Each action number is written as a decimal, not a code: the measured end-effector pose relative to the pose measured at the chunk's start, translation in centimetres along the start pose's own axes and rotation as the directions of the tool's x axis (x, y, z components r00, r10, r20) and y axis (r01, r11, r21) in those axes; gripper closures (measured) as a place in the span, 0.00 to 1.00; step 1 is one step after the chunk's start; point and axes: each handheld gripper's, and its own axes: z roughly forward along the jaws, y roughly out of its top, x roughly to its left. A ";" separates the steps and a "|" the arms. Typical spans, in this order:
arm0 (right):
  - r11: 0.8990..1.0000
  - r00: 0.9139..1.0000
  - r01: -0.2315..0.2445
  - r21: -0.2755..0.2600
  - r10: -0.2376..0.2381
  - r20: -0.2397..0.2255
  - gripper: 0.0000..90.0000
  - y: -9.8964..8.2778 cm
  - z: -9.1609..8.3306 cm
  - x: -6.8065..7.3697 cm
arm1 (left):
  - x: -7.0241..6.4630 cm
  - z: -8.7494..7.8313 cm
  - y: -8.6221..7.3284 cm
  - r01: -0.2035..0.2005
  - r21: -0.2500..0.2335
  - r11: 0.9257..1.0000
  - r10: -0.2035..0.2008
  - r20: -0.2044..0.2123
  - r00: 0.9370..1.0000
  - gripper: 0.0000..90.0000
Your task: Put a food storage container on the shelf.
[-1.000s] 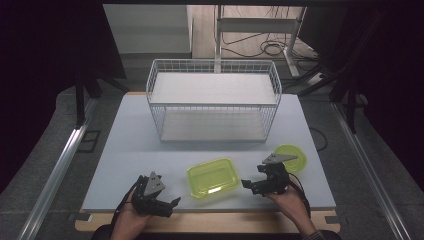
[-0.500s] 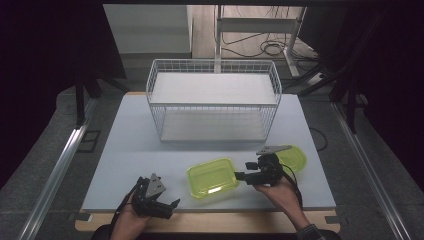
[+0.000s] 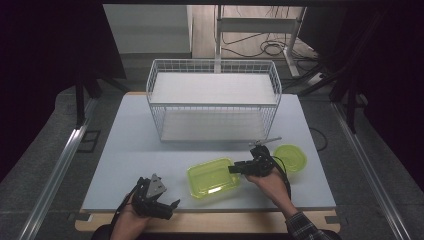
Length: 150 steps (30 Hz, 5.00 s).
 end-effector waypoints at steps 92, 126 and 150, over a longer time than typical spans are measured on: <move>0.929 0.966 -0.205 -0.307 0.142 -0.216 0.89 7.6 -8.2 1.4 | 0.3 -0.2 -0.1 0.020 -0.015 1.000 -0.020 -0.009 1.000 0.03; 0.898 0.979 -0.181 -0.401 0.125 -0.160 0.89 14.5 -11.4 2.7 | 0.7 -0.4 -0.1 0.061 -0.053 0.997 -0.061 0.004 0.998 0.01; 0.871 0.982 -0.189 -0.455 0.166 -0.089 0.89 18.2 -10.7 2.1 | 0.6 -0.3 -0.1 0.049 -0.041 0.998 -0.049 0.004 0.999 0.01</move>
